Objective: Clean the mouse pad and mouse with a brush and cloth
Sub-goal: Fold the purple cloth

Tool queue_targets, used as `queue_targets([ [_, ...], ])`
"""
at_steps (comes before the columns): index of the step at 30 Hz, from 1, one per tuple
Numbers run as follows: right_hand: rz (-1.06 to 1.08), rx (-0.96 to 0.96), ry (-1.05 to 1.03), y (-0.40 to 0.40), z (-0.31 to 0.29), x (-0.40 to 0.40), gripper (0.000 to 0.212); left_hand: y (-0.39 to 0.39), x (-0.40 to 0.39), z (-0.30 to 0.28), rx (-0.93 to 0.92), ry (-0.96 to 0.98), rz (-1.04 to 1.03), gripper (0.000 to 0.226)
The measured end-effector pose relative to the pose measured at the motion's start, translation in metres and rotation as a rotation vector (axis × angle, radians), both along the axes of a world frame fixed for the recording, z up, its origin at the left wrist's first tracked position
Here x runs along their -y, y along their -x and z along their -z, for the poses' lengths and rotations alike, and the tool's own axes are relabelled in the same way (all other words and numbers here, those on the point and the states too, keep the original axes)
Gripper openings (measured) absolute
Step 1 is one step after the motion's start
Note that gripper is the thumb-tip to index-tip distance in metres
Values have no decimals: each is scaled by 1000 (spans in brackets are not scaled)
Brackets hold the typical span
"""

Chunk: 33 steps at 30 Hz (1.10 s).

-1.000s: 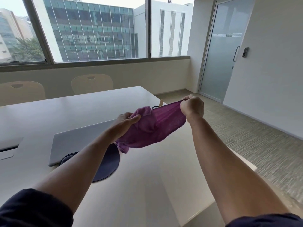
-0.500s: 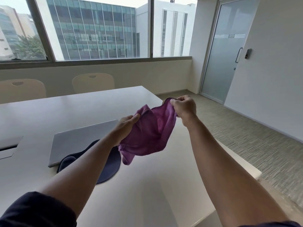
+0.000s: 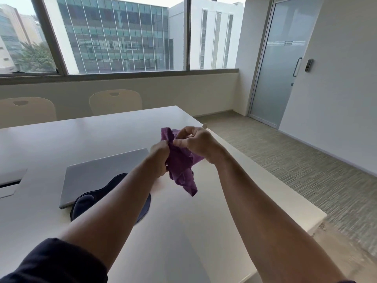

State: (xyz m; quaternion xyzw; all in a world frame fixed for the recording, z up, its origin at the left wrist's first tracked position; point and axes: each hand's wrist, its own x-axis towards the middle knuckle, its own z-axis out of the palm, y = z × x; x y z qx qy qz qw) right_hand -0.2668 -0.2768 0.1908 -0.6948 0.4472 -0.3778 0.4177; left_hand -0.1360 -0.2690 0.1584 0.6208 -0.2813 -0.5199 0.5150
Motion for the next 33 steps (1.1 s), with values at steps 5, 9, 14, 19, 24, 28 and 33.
queue_targets([
  [5, 342, 77, 98, 1, -11, 11, 5, -2, 0, 5, 24, -42, -21, 26],
  [9, 400, -12, 258, -5, -11, 8, 6, 2, -3, 8, 11, -39, 62, 30],
  [14, -63, -363, 120, -11, 5, -10, 6, 3, 0, 7, -295, 64, 154, 49],
  [19, 13, 29, -38, 6, 8, -4, 32, -4, -3, 11, -293, 169, 216, 27],
  [24, 439, 97, -90, 30, 28, 18, 13, -4, -4, 6, -316, 172, 155, 34],
  [28, 317, -85, -269, 43, 60, 13, 31, -6, -1, 9, -365, 206, 149, 35],
  [33, 355, 119, -308, 44, 78, 11, 31, -10, -1, 8, -373, 195, 136, 34],
])
